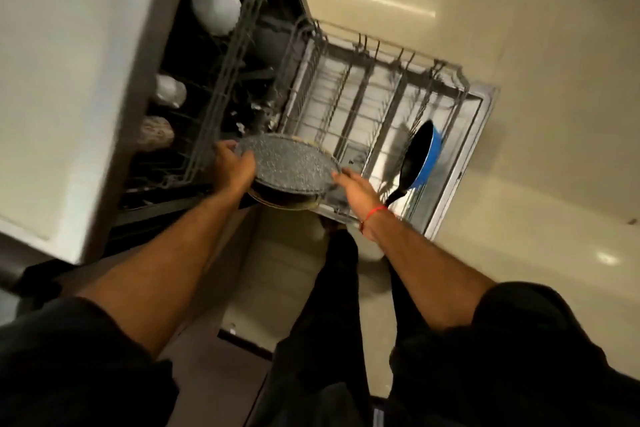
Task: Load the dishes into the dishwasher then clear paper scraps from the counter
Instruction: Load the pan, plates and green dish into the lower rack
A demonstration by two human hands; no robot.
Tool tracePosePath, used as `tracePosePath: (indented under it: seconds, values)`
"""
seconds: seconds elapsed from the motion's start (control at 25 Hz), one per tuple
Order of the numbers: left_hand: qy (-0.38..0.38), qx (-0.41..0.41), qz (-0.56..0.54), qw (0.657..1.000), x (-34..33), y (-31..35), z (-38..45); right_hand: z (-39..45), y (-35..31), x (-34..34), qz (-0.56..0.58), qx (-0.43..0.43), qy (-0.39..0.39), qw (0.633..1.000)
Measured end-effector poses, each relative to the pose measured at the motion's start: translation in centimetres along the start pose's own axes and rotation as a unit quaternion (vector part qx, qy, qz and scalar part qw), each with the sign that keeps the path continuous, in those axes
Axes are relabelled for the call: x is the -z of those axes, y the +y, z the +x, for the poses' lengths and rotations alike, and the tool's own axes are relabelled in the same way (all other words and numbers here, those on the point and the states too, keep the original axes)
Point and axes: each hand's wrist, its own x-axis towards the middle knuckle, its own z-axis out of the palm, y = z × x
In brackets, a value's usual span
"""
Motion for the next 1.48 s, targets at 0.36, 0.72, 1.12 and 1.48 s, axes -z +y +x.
tracePosePath:
  seconds: [0.36,0.72,1.12,1.48]
  values:
    - [0.006,0.008,0.100,0.995,-10.0,-2.8,14.1,16.5,4.0,-2.1,0.021,-0.007,0.021,1.000]
    - [0.041,0.032,0.059,0.997,-11.6,-2.8,16.3,18.8,2.6,-2.3,-0.021,-0.007,0.014,1.000]
    - [0.026,0.073,0.021,0.997,-11.5,-3.5,18.4,18.3,3.0,-2.2,-0.051,0.007,0.022,0.998]
    - [-0.026,0.003,0.029,0.999,-12.7,-4.0,15.7,18.1,3.3,-1.8,-0.052,0.017,0.011,0.998]
